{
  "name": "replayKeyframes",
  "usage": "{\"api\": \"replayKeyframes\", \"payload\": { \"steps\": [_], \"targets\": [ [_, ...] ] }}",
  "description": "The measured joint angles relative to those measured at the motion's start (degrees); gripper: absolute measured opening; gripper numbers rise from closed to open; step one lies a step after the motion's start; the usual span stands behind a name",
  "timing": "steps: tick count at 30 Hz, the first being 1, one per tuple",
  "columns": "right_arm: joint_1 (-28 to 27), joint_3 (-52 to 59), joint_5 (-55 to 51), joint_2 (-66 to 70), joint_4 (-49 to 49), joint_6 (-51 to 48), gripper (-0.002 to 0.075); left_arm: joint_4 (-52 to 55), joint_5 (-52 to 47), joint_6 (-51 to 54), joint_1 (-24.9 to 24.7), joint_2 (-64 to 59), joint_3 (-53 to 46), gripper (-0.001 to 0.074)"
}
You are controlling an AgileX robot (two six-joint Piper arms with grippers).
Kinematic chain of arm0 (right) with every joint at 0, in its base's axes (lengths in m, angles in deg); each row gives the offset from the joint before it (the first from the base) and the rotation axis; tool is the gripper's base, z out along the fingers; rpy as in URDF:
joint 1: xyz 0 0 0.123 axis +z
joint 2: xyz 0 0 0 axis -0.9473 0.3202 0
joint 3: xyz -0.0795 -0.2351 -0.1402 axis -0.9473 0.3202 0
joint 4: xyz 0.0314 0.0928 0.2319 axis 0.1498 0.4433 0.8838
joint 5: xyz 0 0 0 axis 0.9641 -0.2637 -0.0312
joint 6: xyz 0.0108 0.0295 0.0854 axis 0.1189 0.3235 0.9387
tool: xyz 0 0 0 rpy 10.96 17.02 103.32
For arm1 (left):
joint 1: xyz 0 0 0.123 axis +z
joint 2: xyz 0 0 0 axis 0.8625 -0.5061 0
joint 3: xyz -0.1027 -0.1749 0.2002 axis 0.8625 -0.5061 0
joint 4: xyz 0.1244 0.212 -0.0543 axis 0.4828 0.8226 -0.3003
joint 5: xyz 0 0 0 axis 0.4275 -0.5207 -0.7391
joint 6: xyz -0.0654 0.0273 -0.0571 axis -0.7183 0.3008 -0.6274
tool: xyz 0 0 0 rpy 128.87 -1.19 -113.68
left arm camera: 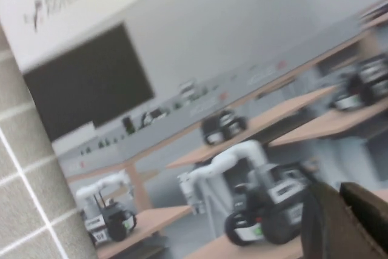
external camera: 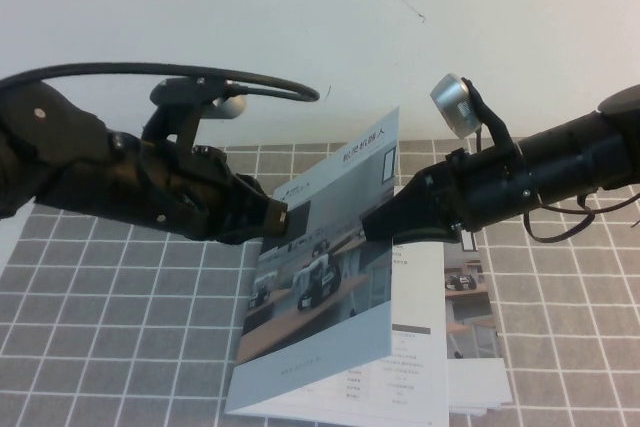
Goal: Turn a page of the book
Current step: Open the closed book
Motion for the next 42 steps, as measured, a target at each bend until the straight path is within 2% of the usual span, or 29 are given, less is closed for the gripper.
{"api": "replayKeyframes", "payload": {
  "steps": [5,11,15,27,36,42],
  "targets": [
    [0.27,0.00,0.13,0.00,0.84,-0.61,0.0220,3.79,-0.17,-2.32,-0.08,4.52,0.00,0.0017],
    [1.41,0.00,0.25,0.00,4.00,-1.55,0.0220,21.48,-0.17,-17.44,-0.08,5.65,0.00,0.0017],
    [2.51,0.00,0.47,0.00,4.71,-2.02,0.0220,26.97,-0.59,-21.79,0.02,4.67,0.00,0.0017],
    [4.80,-2.02,1.04,0.00,9.03,-4.89,0.0220,27.35,-3.93,-22.55,0.02,6.00,0.00,0.0017],
    [6.42,-8.68,0.79,0.00,7.86,-4.89,0.0220,25.19,-14.64,-17.38,0.02,21.15,0.00,0.0017],
    [7.25,-9.87,2.06,0.00,5.32,-4.67,0.0220,16.40,-17.43,-13.96,0.02,30.80,0.00,0.0017]
  ]
}}
